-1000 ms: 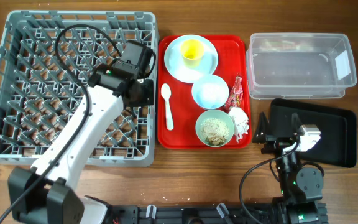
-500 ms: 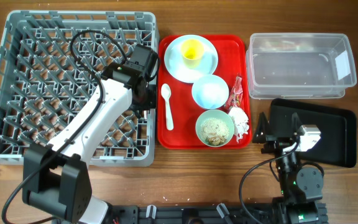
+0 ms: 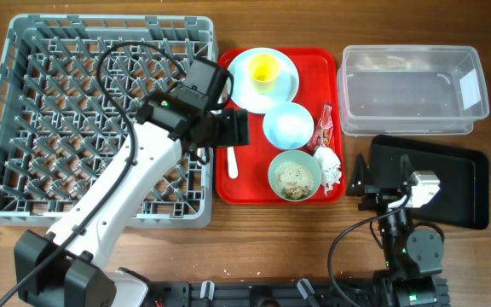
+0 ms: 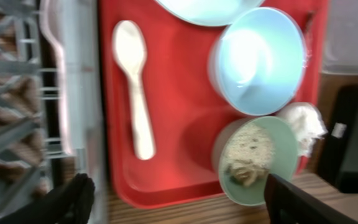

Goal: Sort waste into correct bins and load items into the dishwasher rack
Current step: 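Return the left gripper to the tray and grasp the white spoon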

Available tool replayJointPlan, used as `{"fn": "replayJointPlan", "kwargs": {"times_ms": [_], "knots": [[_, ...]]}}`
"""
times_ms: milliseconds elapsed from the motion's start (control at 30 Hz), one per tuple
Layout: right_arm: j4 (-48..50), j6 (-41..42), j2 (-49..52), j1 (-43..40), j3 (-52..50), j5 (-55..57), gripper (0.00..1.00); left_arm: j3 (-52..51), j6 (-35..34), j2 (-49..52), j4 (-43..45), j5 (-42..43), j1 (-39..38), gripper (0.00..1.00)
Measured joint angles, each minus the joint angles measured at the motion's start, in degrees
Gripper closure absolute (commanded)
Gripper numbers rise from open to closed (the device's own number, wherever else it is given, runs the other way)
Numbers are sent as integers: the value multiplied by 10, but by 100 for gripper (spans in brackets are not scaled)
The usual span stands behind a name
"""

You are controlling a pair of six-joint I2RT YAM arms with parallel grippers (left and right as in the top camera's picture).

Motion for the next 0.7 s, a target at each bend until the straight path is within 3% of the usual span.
{"fn": "replayJointPlan", "kwargs": {"times_ms": [133,367,500,700], "knots": [[0,0,0,0,0,0,0,0,-29,9,16,-20,-58,61],[0,0,0,0,0,0,0,-1,-158,130,32,-212,-165,65],[0,0,0,0,0,0,0,-1,-189,194,42,-263,-159,65],[0,0,0,0,0,0,0,-1,-195,210,42,-273,-156,65]]}}
